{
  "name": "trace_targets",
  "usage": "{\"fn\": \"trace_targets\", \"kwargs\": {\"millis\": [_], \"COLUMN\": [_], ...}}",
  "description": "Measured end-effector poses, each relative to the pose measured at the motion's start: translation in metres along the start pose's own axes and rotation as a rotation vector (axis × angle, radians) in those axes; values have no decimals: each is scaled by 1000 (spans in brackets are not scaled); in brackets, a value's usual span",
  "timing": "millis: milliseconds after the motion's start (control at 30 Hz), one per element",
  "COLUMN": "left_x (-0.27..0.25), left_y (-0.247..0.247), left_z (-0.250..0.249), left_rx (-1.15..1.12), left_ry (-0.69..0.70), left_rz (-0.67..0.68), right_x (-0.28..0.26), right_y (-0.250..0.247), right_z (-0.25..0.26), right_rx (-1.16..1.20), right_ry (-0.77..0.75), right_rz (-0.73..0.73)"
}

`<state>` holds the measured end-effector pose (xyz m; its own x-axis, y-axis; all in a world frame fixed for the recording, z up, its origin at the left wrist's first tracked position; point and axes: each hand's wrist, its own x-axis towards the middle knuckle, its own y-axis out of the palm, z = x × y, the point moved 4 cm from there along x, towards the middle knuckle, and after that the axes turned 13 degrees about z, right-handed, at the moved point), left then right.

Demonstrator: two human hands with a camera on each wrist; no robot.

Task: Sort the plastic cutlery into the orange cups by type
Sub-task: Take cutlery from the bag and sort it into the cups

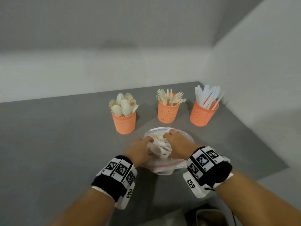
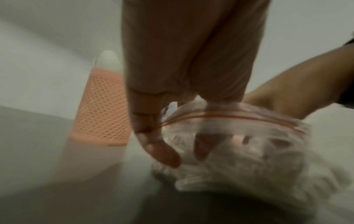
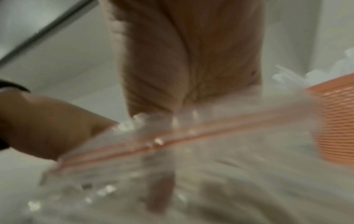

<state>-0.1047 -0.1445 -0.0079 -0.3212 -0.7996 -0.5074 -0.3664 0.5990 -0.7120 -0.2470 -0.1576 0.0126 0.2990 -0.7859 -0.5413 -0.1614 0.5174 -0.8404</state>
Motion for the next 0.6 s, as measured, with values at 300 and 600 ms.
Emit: {"fn": "trace_targets", "kwargs": {"millis": [300, 600], "left_x": [-6, -14], "left_y": [-12, 1], "left_z": [5, 10], "left_rx": [-450, -431], "left_ry": [216, 134], "left_rz": [-198, -5], "right_x": [-1, -11], "right_y": [23, 31], "right_z": [-18, -5], "right_rx": [269, 53], "right_ry": [-127, -187], "right_rz": [-175, -99]}}
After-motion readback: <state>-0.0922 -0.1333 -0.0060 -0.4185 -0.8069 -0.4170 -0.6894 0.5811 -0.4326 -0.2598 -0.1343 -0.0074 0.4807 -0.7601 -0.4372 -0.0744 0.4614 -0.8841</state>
